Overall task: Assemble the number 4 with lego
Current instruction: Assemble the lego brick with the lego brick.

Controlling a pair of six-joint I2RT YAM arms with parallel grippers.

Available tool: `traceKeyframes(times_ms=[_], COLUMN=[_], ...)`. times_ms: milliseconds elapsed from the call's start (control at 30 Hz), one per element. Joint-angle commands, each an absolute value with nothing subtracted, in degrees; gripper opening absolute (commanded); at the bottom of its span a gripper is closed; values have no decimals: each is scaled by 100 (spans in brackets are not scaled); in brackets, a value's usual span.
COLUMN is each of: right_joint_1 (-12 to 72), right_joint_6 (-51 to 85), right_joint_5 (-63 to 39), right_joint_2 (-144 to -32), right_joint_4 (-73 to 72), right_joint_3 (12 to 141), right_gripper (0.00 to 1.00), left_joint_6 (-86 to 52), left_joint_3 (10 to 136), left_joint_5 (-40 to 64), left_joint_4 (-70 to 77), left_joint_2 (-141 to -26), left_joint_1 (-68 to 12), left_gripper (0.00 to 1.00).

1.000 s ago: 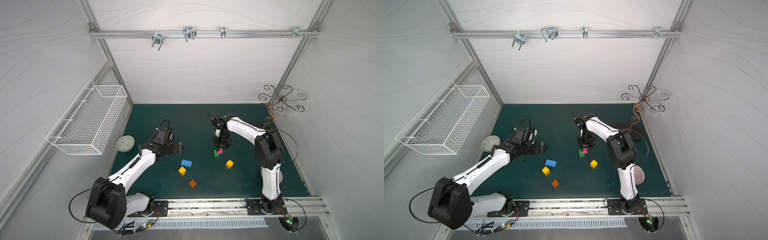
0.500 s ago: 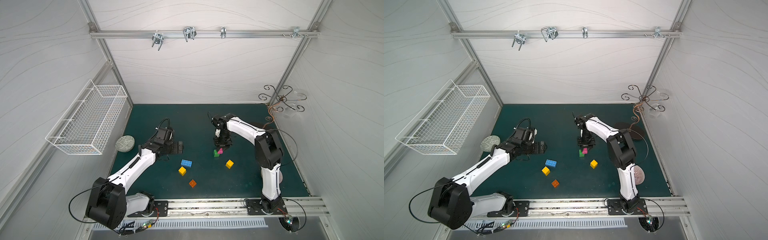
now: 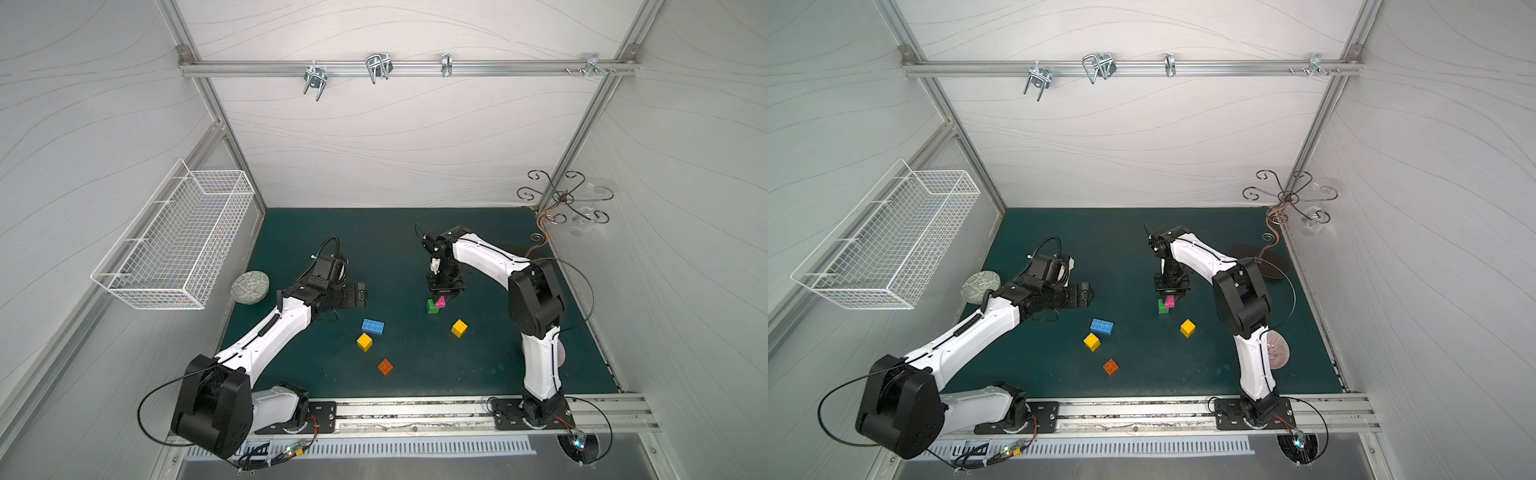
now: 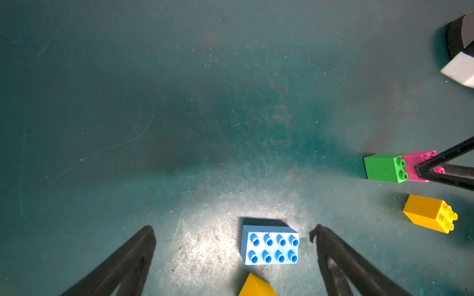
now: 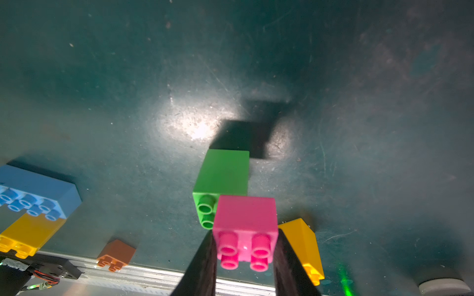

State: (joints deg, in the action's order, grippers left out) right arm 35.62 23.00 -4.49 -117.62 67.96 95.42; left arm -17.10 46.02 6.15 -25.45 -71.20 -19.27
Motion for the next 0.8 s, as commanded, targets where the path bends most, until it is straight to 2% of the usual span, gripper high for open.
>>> traceKeyframes(times_ms=[0, 767], right_joint_1=[3612, 3612], right_joint_6=[2355, 2351], right_joint_5=[-302, -401], right_joint_2=[-11992, -11844], right_joint_4=[6917, 6932], right_joint_3=[9509, 9708], right_gripper=[33, 42], left_joint_6=[-1664, -1675], left_joint_3=[4834, 4816], left_joint_5=[545, 439], left_joint_4=[-2452, -2468], left_joint_2=[-7098, -7033], left_joint_1=[-1951, -1951], left_gripper=[99, 99])
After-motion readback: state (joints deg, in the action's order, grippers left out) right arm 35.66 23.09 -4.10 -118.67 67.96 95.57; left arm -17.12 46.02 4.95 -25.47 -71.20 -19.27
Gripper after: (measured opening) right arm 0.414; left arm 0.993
